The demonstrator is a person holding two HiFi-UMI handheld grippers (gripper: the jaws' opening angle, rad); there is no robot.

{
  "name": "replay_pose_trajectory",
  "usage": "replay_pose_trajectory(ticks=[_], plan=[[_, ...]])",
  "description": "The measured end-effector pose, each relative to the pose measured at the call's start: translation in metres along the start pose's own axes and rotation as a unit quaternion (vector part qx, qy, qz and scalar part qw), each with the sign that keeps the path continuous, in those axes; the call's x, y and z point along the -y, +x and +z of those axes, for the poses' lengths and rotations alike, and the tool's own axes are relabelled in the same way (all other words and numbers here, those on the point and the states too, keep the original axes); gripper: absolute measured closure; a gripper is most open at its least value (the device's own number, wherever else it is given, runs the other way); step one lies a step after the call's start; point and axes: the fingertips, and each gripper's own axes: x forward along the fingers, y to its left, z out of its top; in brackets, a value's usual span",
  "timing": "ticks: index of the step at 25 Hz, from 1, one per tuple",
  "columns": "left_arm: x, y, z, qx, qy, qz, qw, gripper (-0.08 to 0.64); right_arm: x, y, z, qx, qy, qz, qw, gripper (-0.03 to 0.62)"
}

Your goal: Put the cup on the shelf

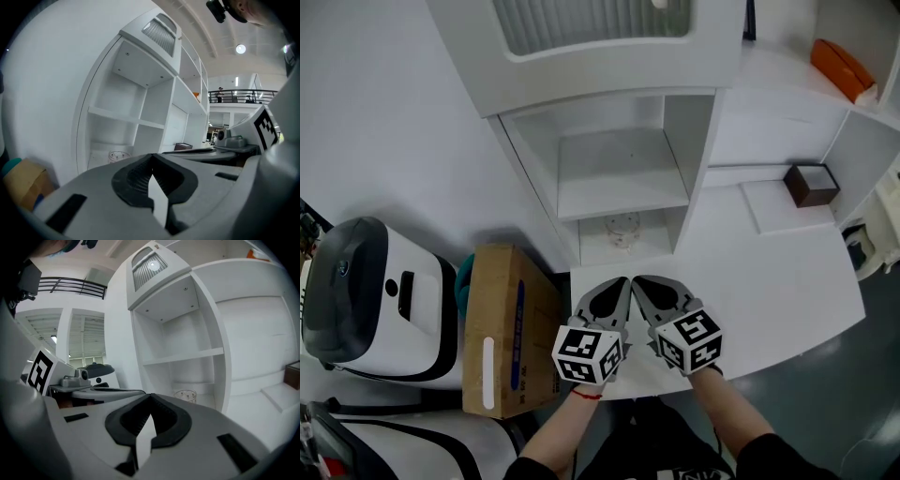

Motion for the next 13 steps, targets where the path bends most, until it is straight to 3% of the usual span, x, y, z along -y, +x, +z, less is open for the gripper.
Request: replay_pose_trajectory(ticks=[13], plan=[[0.043,-0.056,0.020,-0.013,0.008,-0.010,0.9998,0.552,-0.049,-0.059,0.024,0.021,0.023,-0.012,0.999,0.589]])
